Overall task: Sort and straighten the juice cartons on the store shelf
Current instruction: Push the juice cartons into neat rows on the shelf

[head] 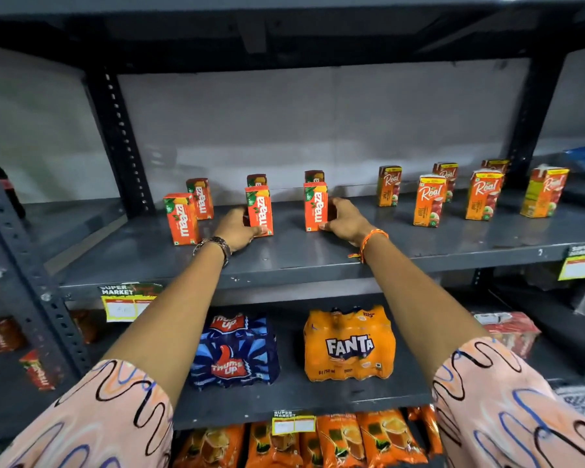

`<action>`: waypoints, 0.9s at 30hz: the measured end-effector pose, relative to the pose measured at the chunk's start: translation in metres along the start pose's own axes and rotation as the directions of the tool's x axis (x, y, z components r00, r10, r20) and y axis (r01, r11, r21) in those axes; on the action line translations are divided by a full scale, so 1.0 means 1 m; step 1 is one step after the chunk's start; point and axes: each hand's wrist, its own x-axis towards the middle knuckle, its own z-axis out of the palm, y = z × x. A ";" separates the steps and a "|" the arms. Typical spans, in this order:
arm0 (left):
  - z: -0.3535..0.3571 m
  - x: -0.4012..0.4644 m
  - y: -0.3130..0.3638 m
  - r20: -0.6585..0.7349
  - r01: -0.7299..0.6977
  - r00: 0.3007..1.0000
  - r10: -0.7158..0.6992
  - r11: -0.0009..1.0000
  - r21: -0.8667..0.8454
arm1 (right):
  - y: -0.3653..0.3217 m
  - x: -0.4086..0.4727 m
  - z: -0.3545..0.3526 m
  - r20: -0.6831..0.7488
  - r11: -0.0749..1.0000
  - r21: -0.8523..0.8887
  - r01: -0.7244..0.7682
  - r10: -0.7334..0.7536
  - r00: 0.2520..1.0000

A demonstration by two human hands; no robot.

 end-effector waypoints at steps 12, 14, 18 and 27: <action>0.000 -0.005 -0.002 -0.014 -0.008 1.000 0.008 1.000 -0.014 | -0.010 -0.016 0.001 -0.080 0.963 -0.268 -0.014 -0.008 0.997; 0.000 -0.006 -0.002 -0.024 -0.013 1.000 0.013 1.000 0.000 | -0.009 -0.015 0.001 -0.073 0.962 -0.272 -0.014 -0.006 0.997; -0.001 -0.008 0.000 -0.041 -0.005 0.999 0.006 0.999 0.034 | -0.008 -0.013 -0.001 -0.061 0.959 -0.282 -0.024 0.007 0.998; -0.001 -0.011 0.003 -0.046 0.001 0.999 0.003 0.995 0.095 | -0.005 -0.010 -0.002 -0.042 0.962 -0.271 -0.025 0.014 0.999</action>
